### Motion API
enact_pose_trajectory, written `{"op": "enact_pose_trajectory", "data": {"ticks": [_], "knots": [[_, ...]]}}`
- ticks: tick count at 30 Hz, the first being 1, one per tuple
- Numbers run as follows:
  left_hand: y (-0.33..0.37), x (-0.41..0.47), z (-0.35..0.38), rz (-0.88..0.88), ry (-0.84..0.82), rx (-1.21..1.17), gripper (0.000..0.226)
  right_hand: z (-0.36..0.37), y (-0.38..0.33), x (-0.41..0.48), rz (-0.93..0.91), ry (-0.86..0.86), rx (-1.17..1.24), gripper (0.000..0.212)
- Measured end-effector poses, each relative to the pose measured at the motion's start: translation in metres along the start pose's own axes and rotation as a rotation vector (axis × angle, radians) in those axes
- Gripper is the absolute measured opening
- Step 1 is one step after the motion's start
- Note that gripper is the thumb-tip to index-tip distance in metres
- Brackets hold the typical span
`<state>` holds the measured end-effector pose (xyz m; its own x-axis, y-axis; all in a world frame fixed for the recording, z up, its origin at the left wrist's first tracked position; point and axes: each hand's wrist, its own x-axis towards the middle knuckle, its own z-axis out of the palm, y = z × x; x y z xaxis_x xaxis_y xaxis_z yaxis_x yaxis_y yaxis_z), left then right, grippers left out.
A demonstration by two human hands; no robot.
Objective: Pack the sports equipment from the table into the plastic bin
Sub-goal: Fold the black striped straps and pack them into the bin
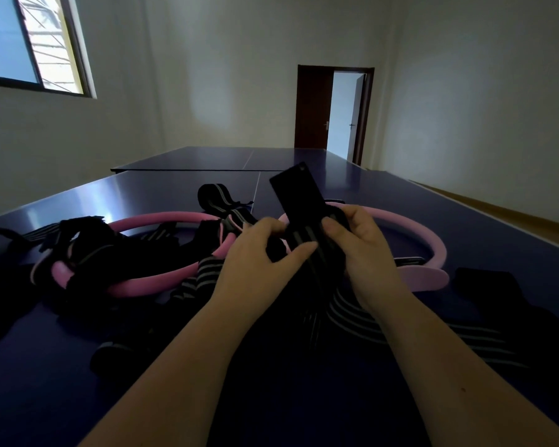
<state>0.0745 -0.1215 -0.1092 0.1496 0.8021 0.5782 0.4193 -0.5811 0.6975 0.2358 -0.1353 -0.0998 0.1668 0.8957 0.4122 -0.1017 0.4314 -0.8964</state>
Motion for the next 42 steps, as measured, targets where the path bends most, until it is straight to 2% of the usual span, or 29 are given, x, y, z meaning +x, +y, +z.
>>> {"op": "enact_pose_trajectory", "data": {"ticks": [3,6,9,12,14,18,20,22,24,26,30,33,35,39,42], "knots": [[0.005,0.003,-0.001,-0.024,0.079,-0.065,0.014,0.001,0.004,-0.001,-0.014,-0.112,-0.084,0.02],[0.007,0.003,-0.001,-0.091,0.167,-0.297,0.013,0.0,0.007,-0.001,-0.041,-0.201,-0.266,0.023],[0.004,0.006,-0.007,-0.154,0.332,-0.436,0.014,-0.001,0.009,0.001,0.003,-0.199,-0.384,0.025],[0.002,0.008,-0.011,-0.264,0.422,-0.596,0.006,-0.003,0.012,0.003,0.01,-0.223,-0.496,0.024],[0.001,0.01,-0.014,-0.325,0.473,-0.724,0.004,-0.004,0.012,0.001,0.007,-0.302,-0.533,0.035],[0.0,0.017,-0.021,-0.427,0.599,-0.971,0.016,-0.009,0.018,0.0,0.04,-0.418,-0.713,0.087],[-0.001,0.02,-0.026,-0.455,0.646,-1.126,0.023,-0.01,0.017,0.001,0.066,-0.453,-0.781,0.092],[-0.004,0.023,-0.028,-0.461,0.644,-1.267,0.034,-0.009,0.016,0.001,0.048,-0.438,-0.778,0.08],[-0.01,0.025,-0.028,-0.461,0.58,-1.381,0.043,-0.006,0.017,0.004,0.02,-0.337,-0.641,0.058],[-0.013,0.027,-0.026,-0.442,0.405,-1.444,0.051,-0.002,0.017,0.006,0.007,-0.198,-0.449,0.042],[-0.003,0.023,-0.017,-0.358,0.102,-1.35,0.081,0.003,0.009,0.008,-0.031,-0.002,-0.181,0.027],[0.0,0.019,-0.014,-0.315,-0.049,-1.202,0.096,0.003,0.004,0.009,0.014,0.024,0.013,0.022],[0.004,0.016,-0.013,-0.334,-0.127,-1.149,0.088,0.003,0.004,0.01,0.043,0.035,0.099,0.019],[0.008,0.009,-0.01,-0.35,-0.268,-1.186,0.063,0.002,0.005,0.009,0.009,0.054,0.229,0.016],[0.013,0.005,-0.008,-0.289,-0.235,-1.098,0.045,0.0,0.004,0.007,-0.032,-0.008,0.218,0.017]]}}
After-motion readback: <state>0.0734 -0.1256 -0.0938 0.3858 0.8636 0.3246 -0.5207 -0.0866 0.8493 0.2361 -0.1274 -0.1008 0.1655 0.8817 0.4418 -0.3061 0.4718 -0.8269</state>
